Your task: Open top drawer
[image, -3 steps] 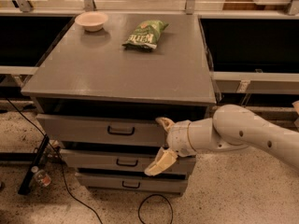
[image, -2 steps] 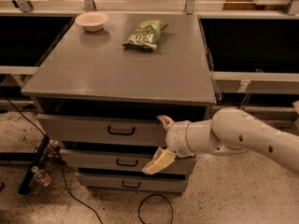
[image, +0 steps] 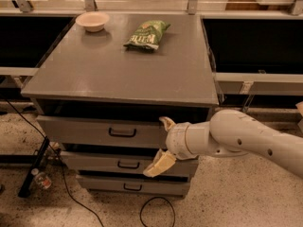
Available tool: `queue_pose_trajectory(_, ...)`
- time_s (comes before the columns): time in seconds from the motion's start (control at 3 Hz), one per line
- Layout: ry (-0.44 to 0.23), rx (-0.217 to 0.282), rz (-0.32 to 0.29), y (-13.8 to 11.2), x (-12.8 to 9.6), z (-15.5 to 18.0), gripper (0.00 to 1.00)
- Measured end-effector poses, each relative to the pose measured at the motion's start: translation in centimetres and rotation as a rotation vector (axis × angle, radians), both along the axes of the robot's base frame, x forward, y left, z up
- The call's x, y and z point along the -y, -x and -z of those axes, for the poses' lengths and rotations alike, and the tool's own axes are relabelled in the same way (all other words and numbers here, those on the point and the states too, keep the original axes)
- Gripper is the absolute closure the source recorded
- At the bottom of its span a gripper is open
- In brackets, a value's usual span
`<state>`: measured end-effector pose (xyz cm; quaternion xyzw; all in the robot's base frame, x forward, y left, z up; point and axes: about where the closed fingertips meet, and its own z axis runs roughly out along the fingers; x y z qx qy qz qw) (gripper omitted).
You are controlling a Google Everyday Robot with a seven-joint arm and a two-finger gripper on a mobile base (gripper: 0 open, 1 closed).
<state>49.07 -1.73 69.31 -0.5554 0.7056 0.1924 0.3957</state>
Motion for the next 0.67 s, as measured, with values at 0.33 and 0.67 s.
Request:
queue_pose_trajectory(0.33, 0.153, 0.013, 0.097, -1.8, 0.2, 2.0, 0.0)
queue_pose_trajectory(0.67, 0.144, 0.015, 0.113, -4.1, -0.2, 1.8, 0.0)
